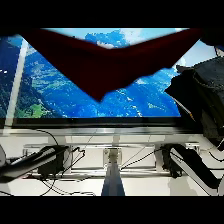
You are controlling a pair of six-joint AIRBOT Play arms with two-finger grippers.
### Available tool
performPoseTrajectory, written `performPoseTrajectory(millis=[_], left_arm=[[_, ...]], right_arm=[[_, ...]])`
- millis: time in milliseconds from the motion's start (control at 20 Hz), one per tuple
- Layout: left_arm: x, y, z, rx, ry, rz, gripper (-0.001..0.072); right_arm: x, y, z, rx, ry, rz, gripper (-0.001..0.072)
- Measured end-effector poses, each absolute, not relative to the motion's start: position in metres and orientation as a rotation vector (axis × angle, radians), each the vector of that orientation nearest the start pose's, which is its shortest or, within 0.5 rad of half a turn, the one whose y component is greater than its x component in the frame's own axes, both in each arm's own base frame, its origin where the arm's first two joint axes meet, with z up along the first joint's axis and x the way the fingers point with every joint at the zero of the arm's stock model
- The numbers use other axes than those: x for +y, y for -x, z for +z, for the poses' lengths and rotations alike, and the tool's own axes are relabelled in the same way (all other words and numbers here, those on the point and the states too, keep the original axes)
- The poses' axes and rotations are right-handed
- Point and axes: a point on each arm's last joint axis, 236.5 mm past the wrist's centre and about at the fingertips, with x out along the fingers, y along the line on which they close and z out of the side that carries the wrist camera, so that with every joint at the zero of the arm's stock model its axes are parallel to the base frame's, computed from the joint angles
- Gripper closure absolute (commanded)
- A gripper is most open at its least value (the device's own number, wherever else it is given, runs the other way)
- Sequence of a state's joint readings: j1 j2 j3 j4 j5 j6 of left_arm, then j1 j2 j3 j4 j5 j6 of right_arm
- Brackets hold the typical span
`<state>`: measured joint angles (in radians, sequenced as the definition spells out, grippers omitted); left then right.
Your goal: Fold the clothes and pants, and hang the long-sleeved shirts on hangers.
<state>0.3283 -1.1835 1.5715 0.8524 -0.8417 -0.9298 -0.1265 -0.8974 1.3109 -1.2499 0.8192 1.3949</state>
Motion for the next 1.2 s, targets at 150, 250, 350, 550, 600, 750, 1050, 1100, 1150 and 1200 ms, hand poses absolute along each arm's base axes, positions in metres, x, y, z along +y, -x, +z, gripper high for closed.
performPoseTrajectory(millis=[150, 250, 350, 550, 600, 750, 1050, 1100, 1150, 1200], left_arm=[[0.057, -0.442, 0.402, 0.055, -0.019, -0.091, 0.0688], [0.062, -0.42, 0.437, -0.035, -0.041, -0.046, 0.0688], [0.064, -0.406, 0.451, -0.068, -0.067, -0.02, 0.0688], [0.063, -0.428, 0.401, 0.076, -0.064, -0.055, 0.0689], [0.061, -0.442, 0.376, 0.139, -0.049, -0.08, 0.0689], [0.047, -0.498, 0.286, 0.317, 0.009, -0.153, 0.0687], [-0.004, -0.591, 0.146, 0.454, 0.058, -0.201, 0.0682], [-0.01, -0.599, 0.135, 0.452, 0.058, -0.198, 0.0525], [-0.015, -0.605, 0.126, 0.451, 0.057, -0.197, 0.0113], [-0.02, -0.608, 0.12, 0.454, 0.056, -0.198, 0.0022]], right_arm=[[0.013, -0.381, 0.306, 0.361, -0.101, 0.126, 0.0703], [0.022, -0.36, 0.314, 0.361, -0.071, 0.161, 0.0703], [0.033, -0.34, 0.313, 0.392, -0.051, 0.202, 0.0703], [0.056, -0.321, 0.268, 0.547, -0.093, 0.303, 0.0703], [0.062, -0.322, 0.252, 0.586, -0.121, 0.325, 0.0703], [0.067, -0.334, 0.197, 0.677, -0.208, 0.334, 0.0703], [0.048, -0.377, 0.12, 0.717, -0.315, 0.23, 0.0702], [0.045, -0.382, 0.112, 0.719, -0.322, 0.215, 0.0702], [0.042, -0.388, 0.105, 0.719, -0.329, 0.2, 0.0702], [0.04, -0.393, 0.1, 0.719, -0.335, 0.189, 0.0702]])
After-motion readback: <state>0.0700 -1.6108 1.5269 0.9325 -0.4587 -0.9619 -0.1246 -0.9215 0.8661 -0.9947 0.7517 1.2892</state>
